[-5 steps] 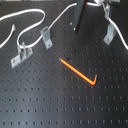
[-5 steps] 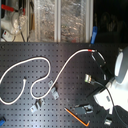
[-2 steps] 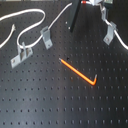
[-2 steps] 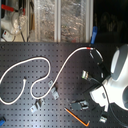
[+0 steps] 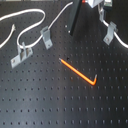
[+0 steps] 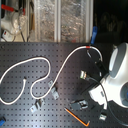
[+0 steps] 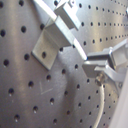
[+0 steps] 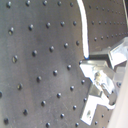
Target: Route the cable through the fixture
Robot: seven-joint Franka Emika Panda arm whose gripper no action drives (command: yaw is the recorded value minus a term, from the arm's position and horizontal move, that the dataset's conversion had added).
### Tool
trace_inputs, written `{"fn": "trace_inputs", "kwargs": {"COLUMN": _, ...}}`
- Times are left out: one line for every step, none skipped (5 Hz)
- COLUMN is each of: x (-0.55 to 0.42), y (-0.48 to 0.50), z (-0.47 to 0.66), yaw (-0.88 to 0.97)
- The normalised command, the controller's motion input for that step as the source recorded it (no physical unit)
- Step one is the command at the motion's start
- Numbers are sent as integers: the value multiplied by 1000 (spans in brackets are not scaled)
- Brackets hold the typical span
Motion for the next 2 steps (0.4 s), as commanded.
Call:
{"fn": "trace_inputs", "kwargs": {"x": -22, "y": 16, "z": 180, "yaw": -743}}
{"fn": "trace_inputs", "kwargs": {"x": -79, "y": -57, "z": 111, "yaw": -900}}
